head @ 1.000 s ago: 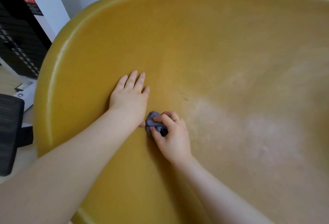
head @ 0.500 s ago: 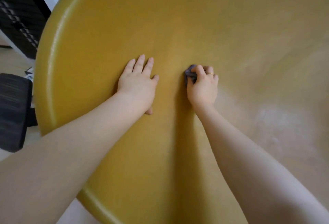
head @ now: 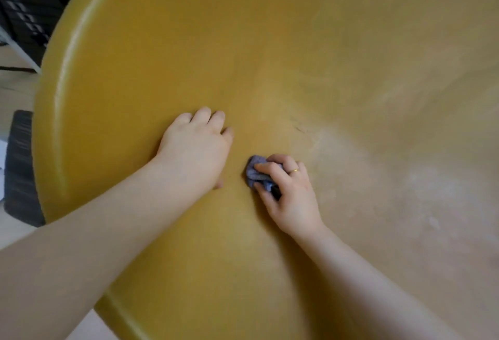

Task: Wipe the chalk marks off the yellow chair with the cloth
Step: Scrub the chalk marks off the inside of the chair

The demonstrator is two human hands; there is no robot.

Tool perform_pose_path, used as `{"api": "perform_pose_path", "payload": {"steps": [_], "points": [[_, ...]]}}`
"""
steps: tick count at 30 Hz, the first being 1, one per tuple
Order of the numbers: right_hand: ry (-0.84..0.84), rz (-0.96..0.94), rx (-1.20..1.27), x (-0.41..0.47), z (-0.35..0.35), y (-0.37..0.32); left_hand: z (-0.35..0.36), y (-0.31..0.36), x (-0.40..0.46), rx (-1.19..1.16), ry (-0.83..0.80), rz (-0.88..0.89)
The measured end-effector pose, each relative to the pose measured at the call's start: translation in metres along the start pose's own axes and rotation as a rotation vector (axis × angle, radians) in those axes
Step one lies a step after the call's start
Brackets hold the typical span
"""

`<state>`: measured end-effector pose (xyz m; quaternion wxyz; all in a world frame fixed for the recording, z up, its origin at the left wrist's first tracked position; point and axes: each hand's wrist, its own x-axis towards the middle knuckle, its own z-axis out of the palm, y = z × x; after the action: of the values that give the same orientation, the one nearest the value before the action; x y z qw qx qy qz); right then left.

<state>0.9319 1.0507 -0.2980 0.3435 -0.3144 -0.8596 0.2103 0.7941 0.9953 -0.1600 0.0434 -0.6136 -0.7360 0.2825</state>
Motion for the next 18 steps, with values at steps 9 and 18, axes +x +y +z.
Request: {"api": "perform_pose_path", "payload": {"steps": [9, 18], "points": [[0.221, 0.205, 0.015, 0.051, 0.016, 0.004, 0.028, 0.007, -0.043, 0.016, -0.092, -0.155], [-0.174, -0.316, 0.215, -0.027, 0.006, -0.047, 0.026, 0.020, -0.071, -0.035, -0.084, -0.285]]}}
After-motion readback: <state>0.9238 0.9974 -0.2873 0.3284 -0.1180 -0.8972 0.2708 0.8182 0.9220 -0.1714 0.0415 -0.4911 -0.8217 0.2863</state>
